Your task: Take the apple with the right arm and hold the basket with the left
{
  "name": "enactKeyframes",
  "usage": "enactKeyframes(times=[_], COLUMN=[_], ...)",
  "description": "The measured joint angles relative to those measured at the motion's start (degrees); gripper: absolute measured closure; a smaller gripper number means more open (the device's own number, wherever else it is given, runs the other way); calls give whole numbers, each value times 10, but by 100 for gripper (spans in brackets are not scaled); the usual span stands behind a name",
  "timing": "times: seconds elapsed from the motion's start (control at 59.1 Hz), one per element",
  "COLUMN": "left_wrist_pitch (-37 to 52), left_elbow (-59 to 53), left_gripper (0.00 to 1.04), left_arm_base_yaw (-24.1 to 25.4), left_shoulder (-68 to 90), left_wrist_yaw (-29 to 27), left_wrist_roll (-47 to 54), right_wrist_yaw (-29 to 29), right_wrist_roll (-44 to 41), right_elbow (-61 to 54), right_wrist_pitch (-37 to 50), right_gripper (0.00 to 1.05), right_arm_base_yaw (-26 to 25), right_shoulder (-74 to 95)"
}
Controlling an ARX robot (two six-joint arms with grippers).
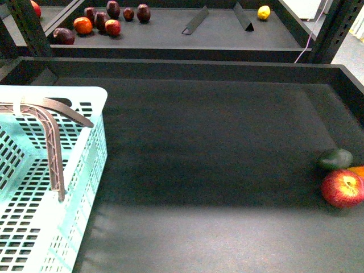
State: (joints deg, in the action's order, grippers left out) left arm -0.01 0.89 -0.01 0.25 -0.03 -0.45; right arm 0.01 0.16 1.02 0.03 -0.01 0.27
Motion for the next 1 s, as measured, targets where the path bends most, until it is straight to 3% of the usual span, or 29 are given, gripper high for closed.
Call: enactKeyframes(times=[0.694,0.761,0.795,0.88,0.998], left_wrist_pitch=[-6,-116,-115,-9,136], left_elbow=[1,44,47,69,132], left_gripper=[7,7,7,7,7], left_arm_base_yaw=[2,33,55,120,161], left_shoulder=[3,76,122,264,481], left_wrist_yaw=[8,90,122,191,224], left_wrist_roll=[-6,-109,-176,-326,-461], right_wrist_yaw=[0,0,0,0,0], right_wrist_roll=[0,0,0,0,0], right_elbow=[0,0,0,0,0], right_wrist_pitch=[0,0,0,0,0], right_gripper=[9,9,9,9,9], right_arm_base_yaw=[0,0,0,0,0], right_shoulder=[0,0,0,0,0])
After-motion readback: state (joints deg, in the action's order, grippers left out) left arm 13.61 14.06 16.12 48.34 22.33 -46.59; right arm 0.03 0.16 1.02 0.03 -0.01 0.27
